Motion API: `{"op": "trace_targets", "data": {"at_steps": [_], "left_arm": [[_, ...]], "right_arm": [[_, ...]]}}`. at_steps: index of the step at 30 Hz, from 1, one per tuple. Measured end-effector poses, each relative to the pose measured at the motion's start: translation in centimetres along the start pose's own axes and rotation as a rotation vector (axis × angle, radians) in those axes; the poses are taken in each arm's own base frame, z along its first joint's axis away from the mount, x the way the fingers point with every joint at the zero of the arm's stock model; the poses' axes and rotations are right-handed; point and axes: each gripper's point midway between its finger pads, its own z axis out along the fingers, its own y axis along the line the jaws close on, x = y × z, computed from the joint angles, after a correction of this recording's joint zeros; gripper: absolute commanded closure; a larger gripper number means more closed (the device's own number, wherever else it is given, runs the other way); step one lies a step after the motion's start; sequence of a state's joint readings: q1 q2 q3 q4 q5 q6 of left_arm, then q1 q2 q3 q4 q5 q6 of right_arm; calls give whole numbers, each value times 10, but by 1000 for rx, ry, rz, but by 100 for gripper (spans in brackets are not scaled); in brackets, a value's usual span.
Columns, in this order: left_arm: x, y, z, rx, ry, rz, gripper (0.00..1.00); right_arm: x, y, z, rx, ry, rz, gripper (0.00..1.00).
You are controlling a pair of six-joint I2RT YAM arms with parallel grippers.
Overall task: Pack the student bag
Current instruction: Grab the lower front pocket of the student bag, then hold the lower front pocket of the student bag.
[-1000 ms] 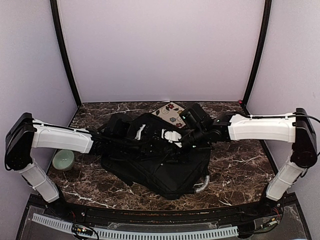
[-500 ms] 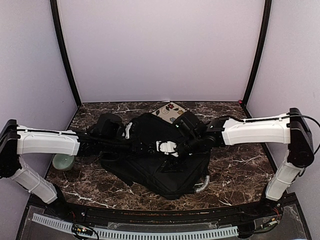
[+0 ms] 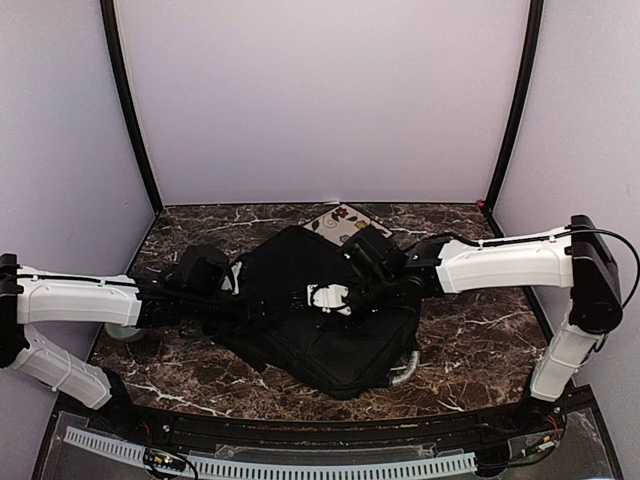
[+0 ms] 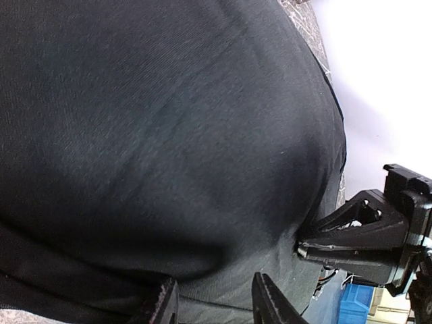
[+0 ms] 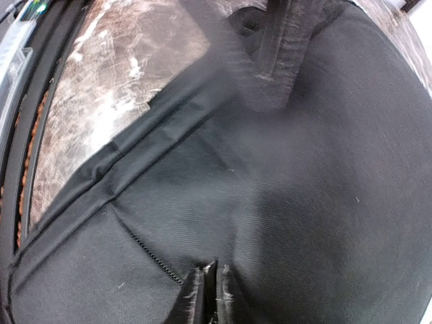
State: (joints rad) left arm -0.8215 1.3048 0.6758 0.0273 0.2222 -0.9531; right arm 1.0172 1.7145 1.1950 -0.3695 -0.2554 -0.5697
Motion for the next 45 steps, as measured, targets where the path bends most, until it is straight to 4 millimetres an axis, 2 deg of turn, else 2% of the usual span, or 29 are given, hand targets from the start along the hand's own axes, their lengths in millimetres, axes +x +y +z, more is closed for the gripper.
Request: {"op": "trace_targets", "data": {"at_steps": [2, 14, 18, 22, 26, 28, 31, 36, 38, 42, 45], "left_arm": [[2, 2, 1, 0, 2, -13, 59], [14, 3, 5, 33, 28, -77, 57], [19, -4, 11, 63, 44, -77, 56], [23, -8, 20, 62, 61, -66, 57], [30, -2, 26, 22, 71, -15, 55], [30, -3, 28, -9, 55, 88, 53], [39, -30, 28, -1, 6, 365, 51], [79, -71, 19, 28, -123, 941, 50], [95, -78, 19, 21, -160, 1139, 51], [108, -86, 40, -44, -210, 1458, 51], [111, -91, 67, -104, -246, 1632, 49]], "right_arm": [[0, -3, 0, 20, 5, 8, 100], [-7, -16, -21, 63, -35, 114, 100], [2, -24, -26, 18, -67, 241, 100], [20, -45, -36, -2, -101, 390, 100], [36, -61, -45, -33, -152, 536, 100], [39, -63, -48, -53, -168, 578, 100], [38, -62, -48, -89, -191, 613, 100], [36, -58, -43, -139, -206, 643, 100], [34, -59, -42, -151, -212, 650, 100], [33, -59, -42, -171, -221, 666, 100], [34, -59, -42, -181, -224, 675, 100]]}}
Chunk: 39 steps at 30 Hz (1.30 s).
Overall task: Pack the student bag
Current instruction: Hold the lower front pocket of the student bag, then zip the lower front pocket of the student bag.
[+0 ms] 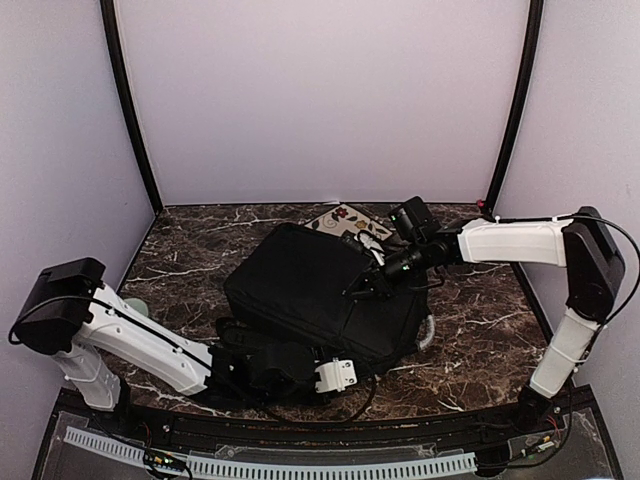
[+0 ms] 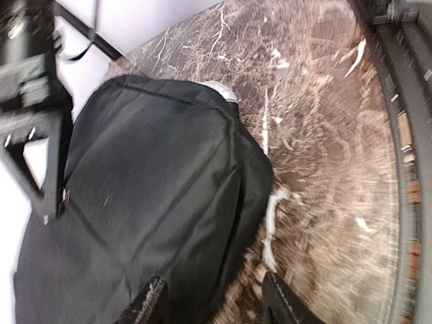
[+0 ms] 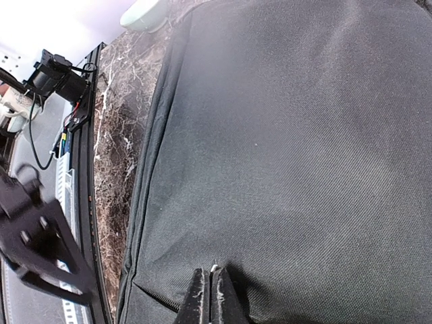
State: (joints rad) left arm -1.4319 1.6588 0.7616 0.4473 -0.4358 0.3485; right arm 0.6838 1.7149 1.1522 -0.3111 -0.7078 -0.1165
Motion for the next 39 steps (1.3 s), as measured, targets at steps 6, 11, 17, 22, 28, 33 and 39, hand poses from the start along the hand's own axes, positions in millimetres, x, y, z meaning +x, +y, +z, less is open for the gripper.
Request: {"op": "trace_targets", "data": {"at_steps": [6, 11, 17, 22, 28, 33, 39], "left_arm": [[0, -4, 33, -92, 2, 220, 50], [-12, 4, 51, -189, -9, 331, 55], [-14, 7, 65, -261, 10, 438, 93], [-15, 8, 65, -272, 20, 469, 100], [-23, 13, 55, -261, 6, 406, 100], [-20, 10, 42, -225, 17, 358, 100], [-14, -2, 32, -183, 32, 313, 100]], "right_arm": [[-2, 1, -1, -13, -4, 8, 100], [-3, 1, -1, -23, -7, 13, 100], [0, -1, 1, -32, 1, 38, 100], [0, -6, -4, -28, 0, 65, 100], [-5, -20, -14, -42, -22, 142, 100], [-14, -45, -32, 1, -77, 187, 100], [-20, -99, -59, 108, -153, 255, 100]]}}
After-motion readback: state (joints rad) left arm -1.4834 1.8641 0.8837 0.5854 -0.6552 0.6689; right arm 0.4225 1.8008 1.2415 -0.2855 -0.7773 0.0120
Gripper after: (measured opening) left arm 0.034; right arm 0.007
